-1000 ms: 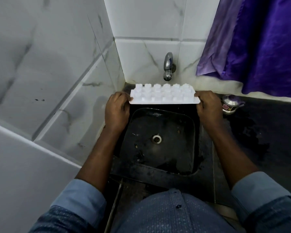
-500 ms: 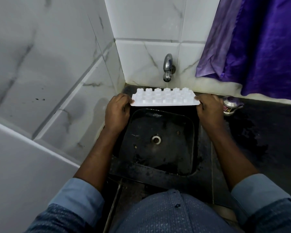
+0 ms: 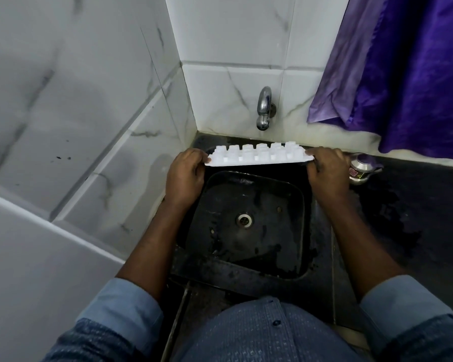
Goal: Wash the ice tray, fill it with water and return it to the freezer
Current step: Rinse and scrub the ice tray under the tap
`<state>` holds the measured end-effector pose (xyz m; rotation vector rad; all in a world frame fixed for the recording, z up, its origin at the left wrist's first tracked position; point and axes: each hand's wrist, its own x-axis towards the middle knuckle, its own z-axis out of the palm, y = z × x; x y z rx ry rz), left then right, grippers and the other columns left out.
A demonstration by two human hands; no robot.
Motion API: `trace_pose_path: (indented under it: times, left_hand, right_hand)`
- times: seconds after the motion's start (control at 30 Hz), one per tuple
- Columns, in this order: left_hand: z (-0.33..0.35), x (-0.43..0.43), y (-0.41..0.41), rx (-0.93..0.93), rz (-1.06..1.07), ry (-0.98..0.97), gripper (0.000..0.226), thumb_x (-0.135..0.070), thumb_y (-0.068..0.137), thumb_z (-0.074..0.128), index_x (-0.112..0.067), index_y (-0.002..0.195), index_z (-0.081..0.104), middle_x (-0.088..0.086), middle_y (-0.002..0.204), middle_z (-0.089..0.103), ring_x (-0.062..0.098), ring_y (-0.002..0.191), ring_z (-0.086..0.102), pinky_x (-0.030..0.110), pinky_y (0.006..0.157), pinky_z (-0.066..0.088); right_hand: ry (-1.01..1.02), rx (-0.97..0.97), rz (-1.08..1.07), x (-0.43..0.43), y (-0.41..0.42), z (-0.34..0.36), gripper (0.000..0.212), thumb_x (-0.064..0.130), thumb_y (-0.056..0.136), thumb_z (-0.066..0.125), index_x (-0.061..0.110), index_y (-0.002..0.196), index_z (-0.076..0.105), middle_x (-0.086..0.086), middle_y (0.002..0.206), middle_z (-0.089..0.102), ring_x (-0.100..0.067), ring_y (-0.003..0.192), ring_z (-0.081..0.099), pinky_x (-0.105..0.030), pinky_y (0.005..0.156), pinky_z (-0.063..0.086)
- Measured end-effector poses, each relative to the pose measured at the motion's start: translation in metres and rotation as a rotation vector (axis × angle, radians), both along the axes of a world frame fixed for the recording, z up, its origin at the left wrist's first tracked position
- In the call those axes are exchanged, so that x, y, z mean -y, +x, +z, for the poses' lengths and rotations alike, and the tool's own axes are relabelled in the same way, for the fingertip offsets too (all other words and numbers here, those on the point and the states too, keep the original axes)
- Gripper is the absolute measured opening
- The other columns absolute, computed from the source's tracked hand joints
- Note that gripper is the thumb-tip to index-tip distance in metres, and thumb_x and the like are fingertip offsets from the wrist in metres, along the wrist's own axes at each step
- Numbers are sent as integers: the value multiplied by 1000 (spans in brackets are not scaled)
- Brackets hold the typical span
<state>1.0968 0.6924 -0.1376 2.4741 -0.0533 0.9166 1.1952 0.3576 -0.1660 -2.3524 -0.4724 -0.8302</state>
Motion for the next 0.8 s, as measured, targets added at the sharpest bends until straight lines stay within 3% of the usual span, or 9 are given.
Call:
trace_pose_path:
  times: [0.1, 0.2, 0.33, 0.47, 0.57, 0.63, 0.7, 0.8]
  left_hand:
    - [-1, 2, -1, -10, -21, -144, 28, 13, 84, 62, -8, 98, 73, 3, 106, 73, 17, 103, 60, 19, 88, 44]
    - [0, 4, 4, -144, 1, -509, 17, -6, 96, 67, -18, 106, 74, -6, 113, 75, 14, 115, 64, 22, 97, 50]
    - [1, 5, 16, -285, -149, -960, 14, -3, 100, 65, -15, 107, 69, 5, 120, 77, 20, 113, 70, 31, 100, 55]
    - [2, 12, 24, -395, -174, -1172, 21, 1, 105, 54, -15, 98, 64, -5, 93, 78, 12, 83, 71, 29, 76, 57]
    - [0, 17, 31, -433, -76, -1303, 22, -2, 103, 52, -17, 92, 64, -1, 82, 77, 18, 74, 71, 31, 65, 56]
    - [-2, 18, 34, -451, -57, -1417, 17, -10, 99, 52, -16, 96, 68, 7, 91, 79, 28, 81, 73, 38, 72, 57]
    - [-9, 18, 37, -534, -80, -1518, 30, -29, 102, 52, -13, 110, 76, 15, 109, 79, 36, 97, 75, 48, 86, 59]
    - [-16, 17, 41, -593, -34, -1575, 53, -46, 109, 48, -7, 140, 64, 17, 129, 74, 39, 118, 71, 56, 91, 61]
  right_hand:
    - [104, -11, 19, -1, -2, 1, 25, 6, 84, 60, 11, 104, 73, -10, 101, 74, -32, 94, 60, -43, 84, 46]
    - [237, -110, 85, -5, 2, 3, 24, 5, 85, 59, 8, 103, 74, -10, 101, 73, -26, 96, 61, -35, 87, 46]
    - [595, -470, 180, -14, 10, 7, 19, 4, 93, 64, 21, 100, 69, -3, 96, 72, -8, 85, 64, -32, 82, 54]
    - [813, -658, 152, -24, 15, 9, 27, -2, 97, 58, 24, 92, 64, 2, 90, 71, -7, 76, 65, -23, 66, 54]
    - [859, -789, 116, -32, 22, 6, 19, 2, 98, 58, 19, 92, 66, -2, 91, 73, -13, 75, 67, -29, 63, 57]
    - [825, -858, 90, -37, 26, 4, 18, 4, 98, 60, 19, 91, 66, -3, 89, 71, -10, 70, 66, -26, 57, 53]
    - [791, -893, 84, -43, 29, 1, 21, 3, 99, 59, 19, 87, 65, -2, 86, 70, -4, 61, 65, -23, 51, 48]
    - [749, -965, 65, -50, 36, 1, 24, 2, 100, 57, 17, 83, 63, -2, 82, 68, -5, 54, 63, -17, 43, 44]
